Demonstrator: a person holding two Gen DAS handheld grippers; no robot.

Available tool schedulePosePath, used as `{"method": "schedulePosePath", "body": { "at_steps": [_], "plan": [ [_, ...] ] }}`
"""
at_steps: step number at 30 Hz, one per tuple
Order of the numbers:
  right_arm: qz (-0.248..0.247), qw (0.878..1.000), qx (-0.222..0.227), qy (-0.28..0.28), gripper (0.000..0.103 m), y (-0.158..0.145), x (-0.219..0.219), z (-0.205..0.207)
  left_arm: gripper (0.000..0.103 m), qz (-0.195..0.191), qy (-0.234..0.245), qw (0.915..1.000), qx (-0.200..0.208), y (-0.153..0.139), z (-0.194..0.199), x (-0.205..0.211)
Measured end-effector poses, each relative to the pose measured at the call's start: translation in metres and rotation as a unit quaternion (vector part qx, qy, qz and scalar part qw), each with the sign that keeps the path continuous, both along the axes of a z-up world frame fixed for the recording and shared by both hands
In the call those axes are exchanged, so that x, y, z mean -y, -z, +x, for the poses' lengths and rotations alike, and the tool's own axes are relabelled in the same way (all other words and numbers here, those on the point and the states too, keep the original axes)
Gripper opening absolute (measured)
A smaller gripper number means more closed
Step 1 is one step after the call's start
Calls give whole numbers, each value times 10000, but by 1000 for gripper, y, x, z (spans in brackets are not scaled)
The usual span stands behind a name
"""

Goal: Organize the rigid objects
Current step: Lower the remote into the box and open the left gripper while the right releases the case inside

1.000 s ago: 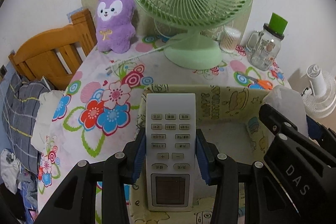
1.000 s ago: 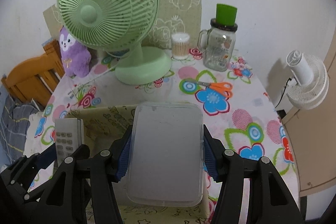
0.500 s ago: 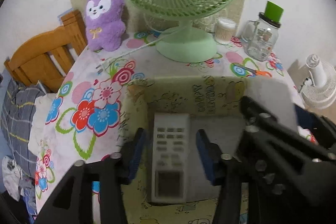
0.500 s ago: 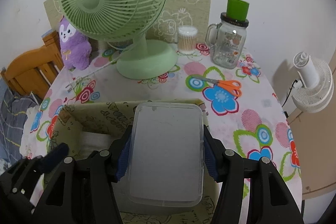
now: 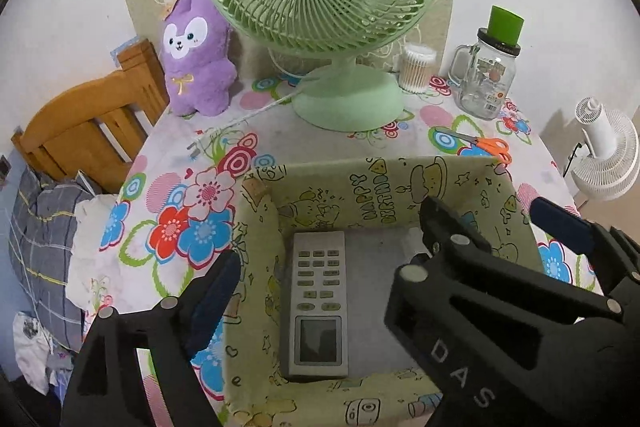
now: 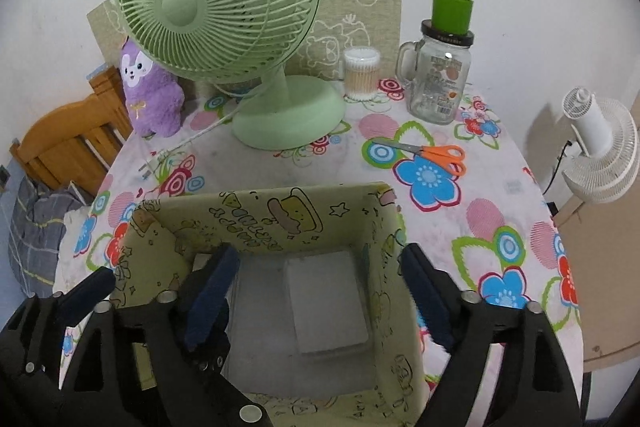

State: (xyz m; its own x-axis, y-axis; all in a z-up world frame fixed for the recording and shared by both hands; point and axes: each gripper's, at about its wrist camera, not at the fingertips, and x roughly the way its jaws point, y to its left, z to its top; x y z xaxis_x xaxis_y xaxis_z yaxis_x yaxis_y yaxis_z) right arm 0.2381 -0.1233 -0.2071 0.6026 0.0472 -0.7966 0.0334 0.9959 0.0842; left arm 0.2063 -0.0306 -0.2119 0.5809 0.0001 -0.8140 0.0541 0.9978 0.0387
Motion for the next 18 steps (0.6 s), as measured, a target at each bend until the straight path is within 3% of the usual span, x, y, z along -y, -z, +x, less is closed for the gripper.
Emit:
{"method": "schedulePosePath", "body": {
  "at_steps": [18],
  "plan": [
    [11,10000,86,31,89,-36,8,-39,94,18,99,9998,189,-34,-37,7]
  ]
}}
